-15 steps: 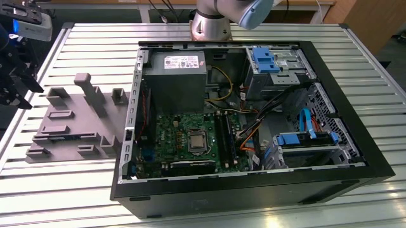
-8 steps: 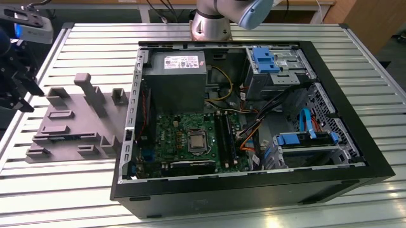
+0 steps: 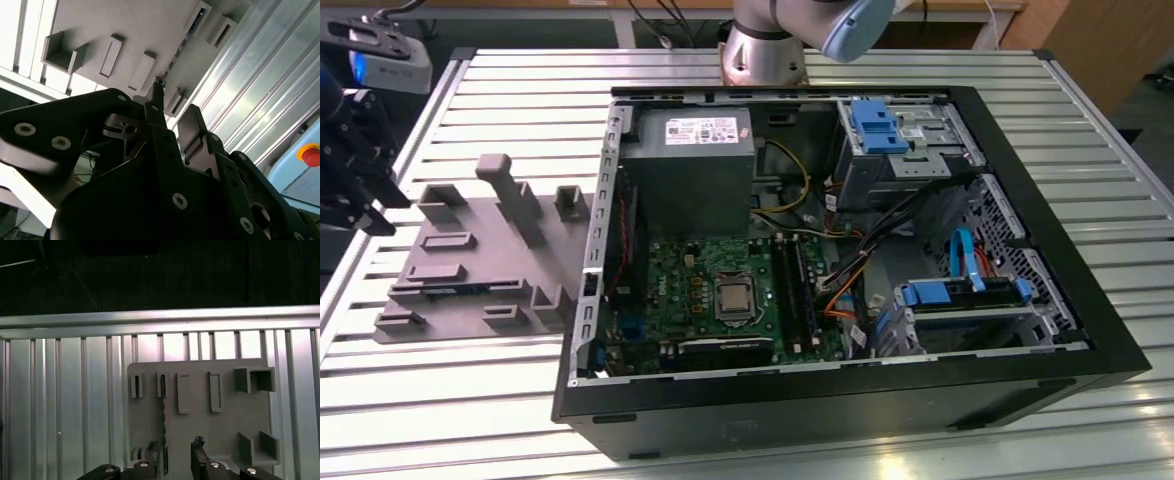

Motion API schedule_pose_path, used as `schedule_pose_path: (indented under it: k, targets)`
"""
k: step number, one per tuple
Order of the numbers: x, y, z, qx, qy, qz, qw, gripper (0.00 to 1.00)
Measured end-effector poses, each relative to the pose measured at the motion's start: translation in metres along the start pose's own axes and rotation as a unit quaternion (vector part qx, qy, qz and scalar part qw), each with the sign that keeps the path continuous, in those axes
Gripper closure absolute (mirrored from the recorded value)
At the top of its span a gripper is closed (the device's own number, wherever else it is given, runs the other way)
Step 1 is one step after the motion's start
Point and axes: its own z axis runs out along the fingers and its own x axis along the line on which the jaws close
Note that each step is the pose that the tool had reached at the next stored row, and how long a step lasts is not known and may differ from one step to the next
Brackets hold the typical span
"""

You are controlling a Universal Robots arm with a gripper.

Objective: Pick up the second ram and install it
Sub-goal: 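Pick up the second ram and move it above second insertion slot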

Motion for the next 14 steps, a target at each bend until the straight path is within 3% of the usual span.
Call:
schedule_pose_path:
  k: [4,14]
  targets:
    - [0.0008,0.0005,0.0035,0.0,0.0004,-0.013,0.9999,0.61]
    - [0.0024,0.0042,0.0172,0.0001,0.0003,-0.014,0.9999,0.61]
